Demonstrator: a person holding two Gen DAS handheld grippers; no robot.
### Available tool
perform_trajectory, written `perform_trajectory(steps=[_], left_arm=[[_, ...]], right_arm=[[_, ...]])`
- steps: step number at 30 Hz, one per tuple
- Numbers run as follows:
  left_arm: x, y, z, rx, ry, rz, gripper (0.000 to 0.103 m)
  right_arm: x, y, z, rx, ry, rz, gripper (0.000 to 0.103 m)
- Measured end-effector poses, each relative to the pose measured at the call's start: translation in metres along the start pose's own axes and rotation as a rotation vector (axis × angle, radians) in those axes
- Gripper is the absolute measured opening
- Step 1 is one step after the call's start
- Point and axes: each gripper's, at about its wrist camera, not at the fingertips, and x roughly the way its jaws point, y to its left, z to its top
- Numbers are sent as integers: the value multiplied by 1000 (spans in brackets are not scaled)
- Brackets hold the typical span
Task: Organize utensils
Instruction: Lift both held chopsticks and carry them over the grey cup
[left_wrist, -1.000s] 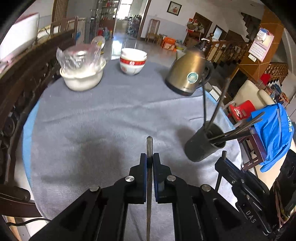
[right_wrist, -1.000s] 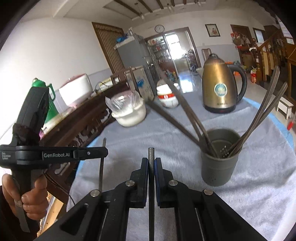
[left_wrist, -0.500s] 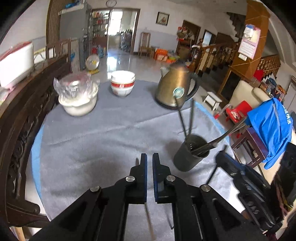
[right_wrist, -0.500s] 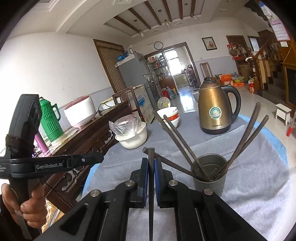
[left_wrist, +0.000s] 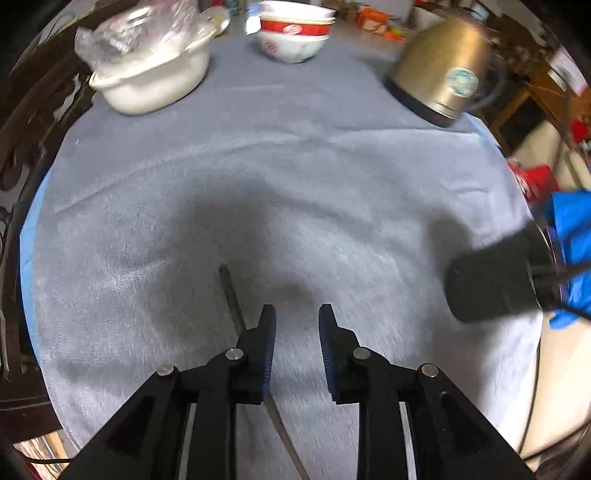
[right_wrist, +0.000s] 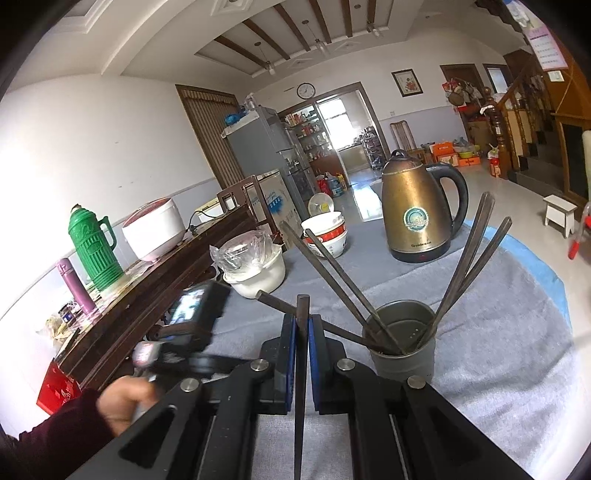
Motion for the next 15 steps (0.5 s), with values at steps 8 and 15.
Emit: perform_trajectory(steps=[8,15], left_arm=[[-24,60,17,-174,-20,-14,38],[-5,69,8,-224,60,6,38]], right_arm=[[-2,-3,2,5,-2,22,7],[1,1,0,5,1,40,7]])
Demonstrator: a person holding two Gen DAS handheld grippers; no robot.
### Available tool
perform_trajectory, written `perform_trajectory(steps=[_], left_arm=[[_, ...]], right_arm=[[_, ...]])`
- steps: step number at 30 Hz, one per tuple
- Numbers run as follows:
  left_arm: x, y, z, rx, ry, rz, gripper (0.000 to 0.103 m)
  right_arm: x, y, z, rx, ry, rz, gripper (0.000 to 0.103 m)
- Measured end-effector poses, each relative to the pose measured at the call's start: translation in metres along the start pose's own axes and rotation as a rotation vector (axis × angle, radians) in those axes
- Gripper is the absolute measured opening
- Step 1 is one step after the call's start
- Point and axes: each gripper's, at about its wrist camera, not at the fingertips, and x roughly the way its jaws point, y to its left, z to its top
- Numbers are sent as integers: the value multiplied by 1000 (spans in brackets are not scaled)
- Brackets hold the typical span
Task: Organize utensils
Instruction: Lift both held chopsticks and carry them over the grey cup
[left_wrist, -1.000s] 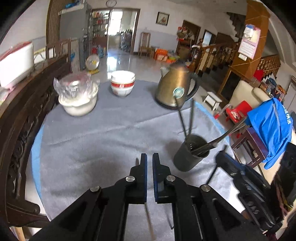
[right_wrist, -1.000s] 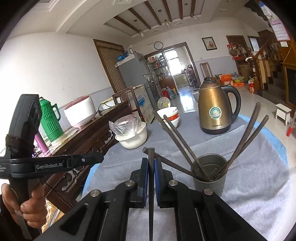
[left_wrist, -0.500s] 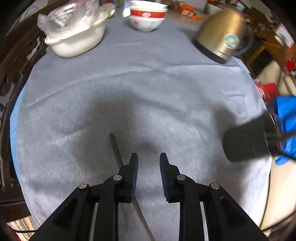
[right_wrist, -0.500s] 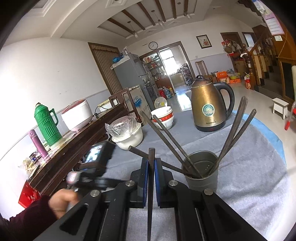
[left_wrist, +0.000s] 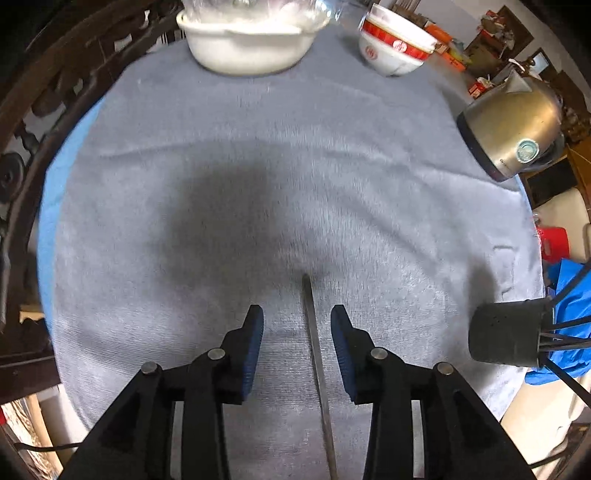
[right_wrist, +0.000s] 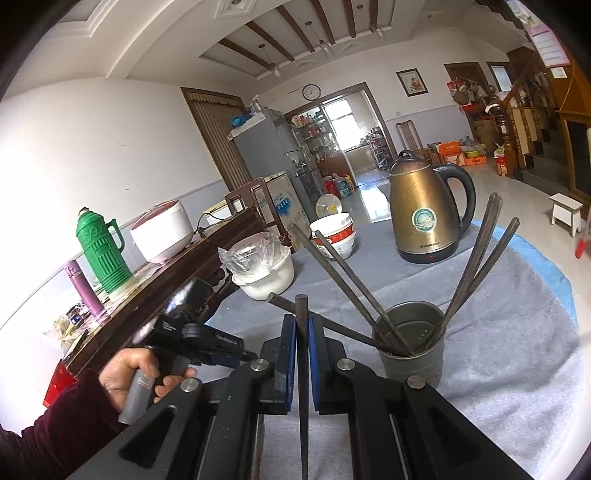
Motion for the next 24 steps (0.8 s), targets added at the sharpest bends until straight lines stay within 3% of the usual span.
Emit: perform_trajectory(steps=[7,10,12,15,18,24], left_arm=[[25,-8,4,-18,40,-5,37],[38,-3,6,-37,67,-23,18],[37,-1,7,-39,45,-26,8],[36,4,4,-39,42,-43,7],[22,3,-1,-26,-1,-67,6],[-44,-14,-21,61,-129,-119,6]], right_arm=[[-8,-3,1,12,-9,-9,7],[-10,-2,1,9,-13,-13,7],[-11,-1,1,11,-12,-12,7],[-11,0,0,10,-10,-14,7],[-13,1,3,5,-23,-18,7],[-27,0,16,15,-71,-22,7]])
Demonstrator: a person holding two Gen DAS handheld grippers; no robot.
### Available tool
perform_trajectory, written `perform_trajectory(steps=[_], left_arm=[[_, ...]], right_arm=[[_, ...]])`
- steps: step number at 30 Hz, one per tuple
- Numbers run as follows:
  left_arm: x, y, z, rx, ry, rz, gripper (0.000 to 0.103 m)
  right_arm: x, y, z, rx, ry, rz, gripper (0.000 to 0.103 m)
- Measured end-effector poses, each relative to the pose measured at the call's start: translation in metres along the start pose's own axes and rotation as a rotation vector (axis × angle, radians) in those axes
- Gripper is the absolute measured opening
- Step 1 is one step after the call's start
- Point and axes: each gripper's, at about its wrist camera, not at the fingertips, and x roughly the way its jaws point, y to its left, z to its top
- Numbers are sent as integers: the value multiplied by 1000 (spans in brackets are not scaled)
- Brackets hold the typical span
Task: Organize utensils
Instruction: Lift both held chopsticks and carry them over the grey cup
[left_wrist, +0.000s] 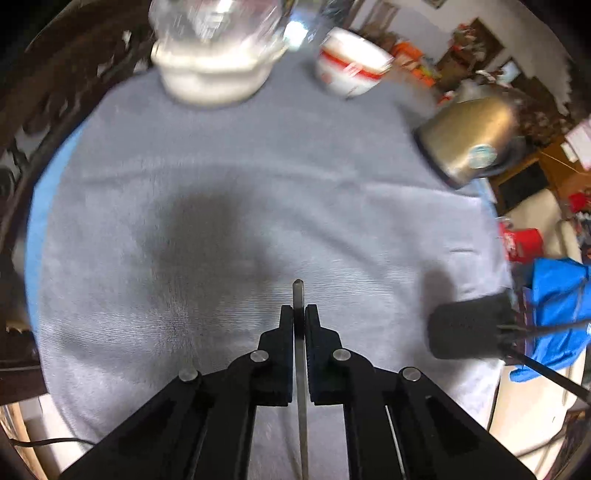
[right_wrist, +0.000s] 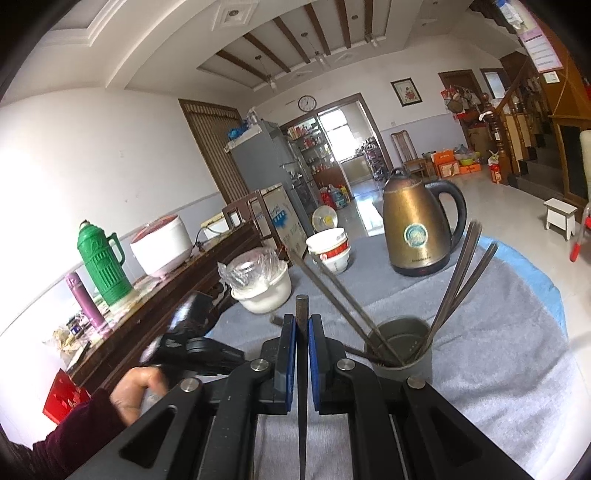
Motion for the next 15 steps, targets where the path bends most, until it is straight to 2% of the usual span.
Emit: perform_trajectory(steps=[8,15], left_arm=[[-98,-44,-24,141,-176,-113,5],[-165,-78,-26,234,-328,-173,5]], right_arm=[[-28,-2,37,-19,-113,-36,7],[-48,-12,72,-8,-215,-81,7]])
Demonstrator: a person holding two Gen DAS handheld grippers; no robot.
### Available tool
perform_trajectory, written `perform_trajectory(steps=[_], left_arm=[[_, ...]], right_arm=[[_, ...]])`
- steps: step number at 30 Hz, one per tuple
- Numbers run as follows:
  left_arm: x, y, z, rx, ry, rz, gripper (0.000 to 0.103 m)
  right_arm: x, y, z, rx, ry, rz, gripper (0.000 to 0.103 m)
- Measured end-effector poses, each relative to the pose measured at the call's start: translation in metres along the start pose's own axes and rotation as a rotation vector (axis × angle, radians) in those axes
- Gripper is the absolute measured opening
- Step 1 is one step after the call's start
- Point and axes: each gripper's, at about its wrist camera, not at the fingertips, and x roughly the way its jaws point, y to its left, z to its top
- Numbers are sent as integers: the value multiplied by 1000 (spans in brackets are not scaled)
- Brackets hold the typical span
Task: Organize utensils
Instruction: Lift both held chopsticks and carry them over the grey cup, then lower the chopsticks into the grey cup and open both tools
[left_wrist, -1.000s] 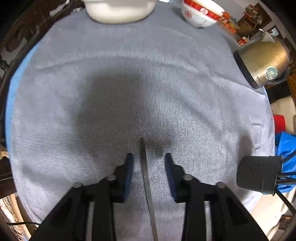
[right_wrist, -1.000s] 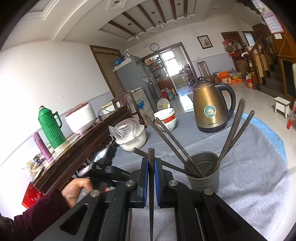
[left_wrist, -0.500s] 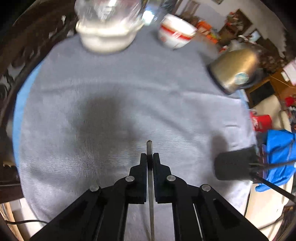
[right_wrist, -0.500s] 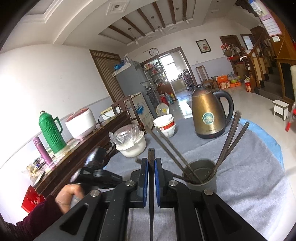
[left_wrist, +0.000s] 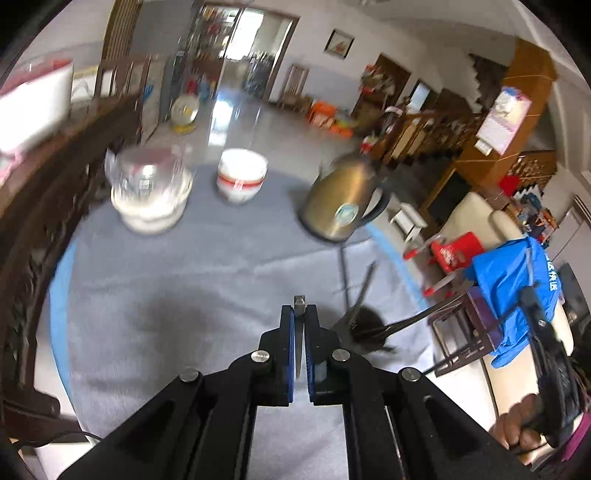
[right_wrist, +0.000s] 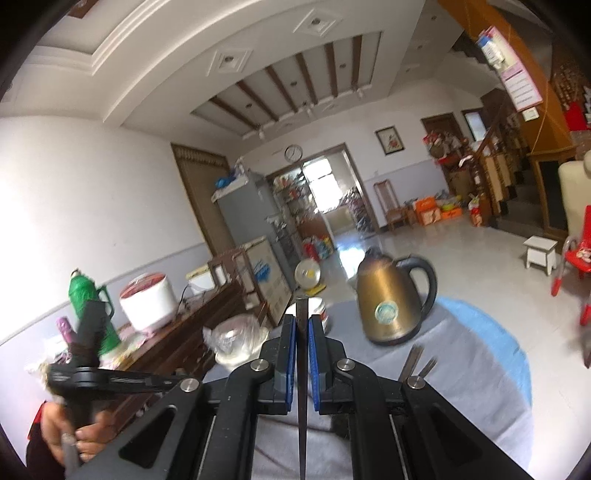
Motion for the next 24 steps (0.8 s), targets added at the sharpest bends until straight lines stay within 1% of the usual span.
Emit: perform_trajectory(steps=[3,8,11,15,20,24], left_arm=[[-18,-15,13,34,-68,4,5],[-36,-36,27,75,-141,-4,5],[-46,-50,32,93,-198,2,5],[-55,-67,37,114,-269,-14,5],[-48,-85,35,135,-333,-41,5],[-31,-91,28,127,-347,-52,5]], right_arm=[[-3,1,14,-10,-50,-20,7],[-3,6,28,-25,-122,-66,7],[0,13,29,-64,-172,-114,7],[9,19,22,-95,-209,-157,7],[27,14,9,-82,-215,-191,7],[40,1,-4,-47,-168,-214,7]])
